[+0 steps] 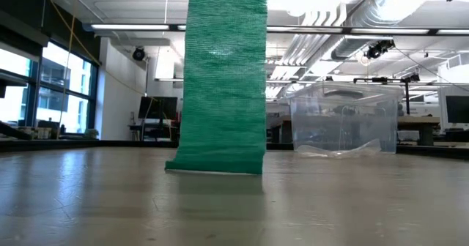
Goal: Roll bandage
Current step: Roll the green bandage
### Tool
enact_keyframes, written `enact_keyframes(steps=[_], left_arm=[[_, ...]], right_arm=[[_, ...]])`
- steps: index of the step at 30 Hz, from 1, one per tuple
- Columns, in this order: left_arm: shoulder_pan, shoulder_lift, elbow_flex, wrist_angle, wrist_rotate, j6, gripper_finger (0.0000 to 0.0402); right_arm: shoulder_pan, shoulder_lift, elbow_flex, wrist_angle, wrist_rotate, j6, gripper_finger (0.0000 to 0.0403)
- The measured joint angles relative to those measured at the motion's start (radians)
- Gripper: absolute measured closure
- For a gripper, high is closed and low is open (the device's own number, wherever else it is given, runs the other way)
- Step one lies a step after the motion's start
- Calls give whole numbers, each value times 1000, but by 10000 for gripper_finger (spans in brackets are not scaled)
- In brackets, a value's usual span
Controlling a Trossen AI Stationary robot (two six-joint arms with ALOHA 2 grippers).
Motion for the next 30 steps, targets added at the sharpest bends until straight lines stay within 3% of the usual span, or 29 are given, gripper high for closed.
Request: enact_keyframes(steps=[9,23,30], left_arm=[[-2,-1,0,-4,8,11,391],[-2,-19,0,2,0,26,391],[-2,-18,0,6,0,26,391]], right_arm=[[-11,3,0,33,17,-76,394],[79,-41,1,33,118,-63,403],[55,-32,1,30,3,-21,393]])
